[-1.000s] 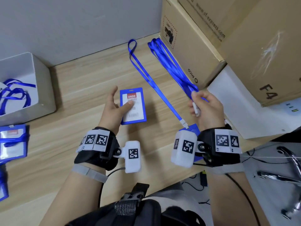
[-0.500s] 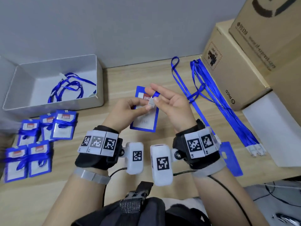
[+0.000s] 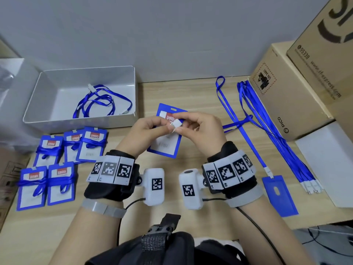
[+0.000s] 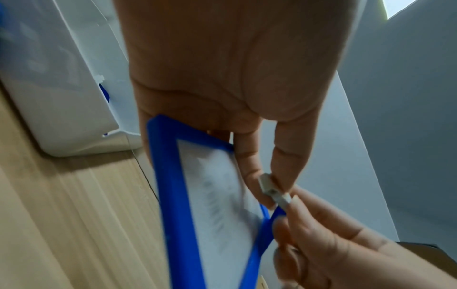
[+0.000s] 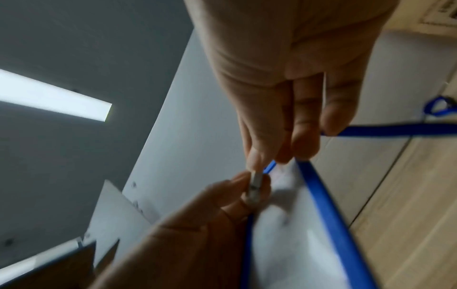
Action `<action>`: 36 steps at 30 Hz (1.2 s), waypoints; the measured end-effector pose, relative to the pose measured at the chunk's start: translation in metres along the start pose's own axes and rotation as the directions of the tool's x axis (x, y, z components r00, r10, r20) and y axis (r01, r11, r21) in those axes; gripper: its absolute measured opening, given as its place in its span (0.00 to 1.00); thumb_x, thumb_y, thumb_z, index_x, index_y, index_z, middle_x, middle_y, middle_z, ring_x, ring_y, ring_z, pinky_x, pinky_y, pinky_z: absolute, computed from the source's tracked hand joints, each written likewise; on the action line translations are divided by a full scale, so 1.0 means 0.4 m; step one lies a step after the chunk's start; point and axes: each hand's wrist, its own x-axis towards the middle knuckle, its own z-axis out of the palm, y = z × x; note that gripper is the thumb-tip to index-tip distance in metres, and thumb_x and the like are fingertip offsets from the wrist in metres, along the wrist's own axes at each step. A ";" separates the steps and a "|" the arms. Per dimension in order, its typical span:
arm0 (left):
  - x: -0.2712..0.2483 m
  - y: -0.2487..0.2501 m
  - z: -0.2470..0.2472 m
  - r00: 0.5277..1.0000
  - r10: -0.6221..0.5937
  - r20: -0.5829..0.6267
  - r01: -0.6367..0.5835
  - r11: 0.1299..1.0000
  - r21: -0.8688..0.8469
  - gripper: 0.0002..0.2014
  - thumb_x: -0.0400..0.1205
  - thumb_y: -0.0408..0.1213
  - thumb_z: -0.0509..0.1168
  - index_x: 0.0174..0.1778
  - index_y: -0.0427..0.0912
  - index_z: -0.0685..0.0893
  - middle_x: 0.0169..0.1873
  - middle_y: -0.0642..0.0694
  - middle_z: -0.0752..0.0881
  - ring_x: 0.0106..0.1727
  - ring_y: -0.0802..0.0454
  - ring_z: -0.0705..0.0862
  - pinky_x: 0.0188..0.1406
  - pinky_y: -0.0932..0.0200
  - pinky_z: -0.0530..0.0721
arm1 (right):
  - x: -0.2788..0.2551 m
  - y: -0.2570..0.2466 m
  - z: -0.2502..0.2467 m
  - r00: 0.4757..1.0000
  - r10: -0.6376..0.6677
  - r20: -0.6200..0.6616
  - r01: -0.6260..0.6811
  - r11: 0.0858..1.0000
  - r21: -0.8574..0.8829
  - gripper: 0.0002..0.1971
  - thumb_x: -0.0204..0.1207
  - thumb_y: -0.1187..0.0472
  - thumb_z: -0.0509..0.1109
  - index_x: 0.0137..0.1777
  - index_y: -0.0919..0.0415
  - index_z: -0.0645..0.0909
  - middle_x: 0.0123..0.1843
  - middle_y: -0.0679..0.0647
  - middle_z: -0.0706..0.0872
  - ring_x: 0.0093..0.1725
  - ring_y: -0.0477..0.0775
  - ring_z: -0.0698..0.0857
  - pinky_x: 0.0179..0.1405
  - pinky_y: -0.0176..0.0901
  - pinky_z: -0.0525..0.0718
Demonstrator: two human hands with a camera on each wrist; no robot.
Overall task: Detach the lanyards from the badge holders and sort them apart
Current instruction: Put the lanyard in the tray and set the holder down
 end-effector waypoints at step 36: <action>0.001 -0.002 -0.014 0.996 -0.093 -0.018 0.095 0.980 0.174 0.19 0.61 0.46 0.65 0.36 0.33 0.87 0.34 0.40 0.82 0.37 0.50 0.77 0.40 0.57 0.71 | 0.001 -0.011 0.044 0.996 -0.084 -0.021 0.078 0.976 -0.204 0.10 0.63 0.64 0.77 0.45 0.60 0.88 0.42 0.53 0.91 0.43 0.54 0.85 0.47 0.43 0.80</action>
